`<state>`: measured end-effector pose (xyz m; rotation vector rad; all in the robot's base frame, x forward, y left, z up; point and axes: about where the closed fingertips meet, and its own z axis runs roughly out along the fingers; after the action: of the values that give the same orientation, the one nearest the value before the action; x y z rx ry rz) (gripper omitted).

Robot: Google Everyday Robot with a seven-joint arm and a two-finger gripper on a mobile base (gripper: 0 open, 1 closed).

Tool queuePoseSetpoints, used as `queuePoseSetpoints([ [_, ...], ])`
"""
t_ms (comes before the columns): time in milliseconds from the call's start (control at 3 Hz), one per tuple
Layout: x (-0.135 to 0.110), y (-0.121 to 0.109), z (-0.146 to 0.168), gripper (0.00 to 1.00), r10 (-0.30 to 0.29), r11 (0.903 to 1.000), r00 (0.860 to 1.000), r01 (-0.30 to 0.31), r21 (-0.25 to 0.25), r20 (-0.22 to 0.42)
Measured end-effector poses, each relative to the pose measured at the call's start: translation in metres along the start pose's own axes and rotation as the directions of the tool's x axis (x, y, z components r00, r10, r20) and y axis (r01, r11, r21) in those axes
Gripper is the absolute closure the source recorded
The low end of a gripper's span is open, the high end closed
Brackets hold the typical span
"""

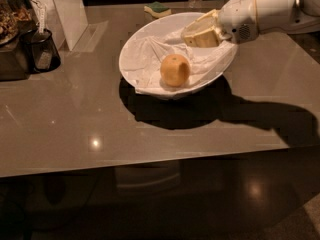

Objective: Pick orange from white bowl

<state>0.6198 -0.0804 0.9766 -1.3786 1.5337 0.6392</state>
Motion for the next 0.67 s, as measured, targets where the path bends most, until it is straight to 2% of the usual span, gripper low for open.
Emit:
queuePoseSetpoints([
  [333,0.0014,-0.0004,-0.0041,0.81,0.0,1.0,1.0,0.0,0.007,0.002],
  [667,0.0014,-0.0003,-0.004,0.58,0.0,1.0,1.0,0.0,0.007,0.002],
])
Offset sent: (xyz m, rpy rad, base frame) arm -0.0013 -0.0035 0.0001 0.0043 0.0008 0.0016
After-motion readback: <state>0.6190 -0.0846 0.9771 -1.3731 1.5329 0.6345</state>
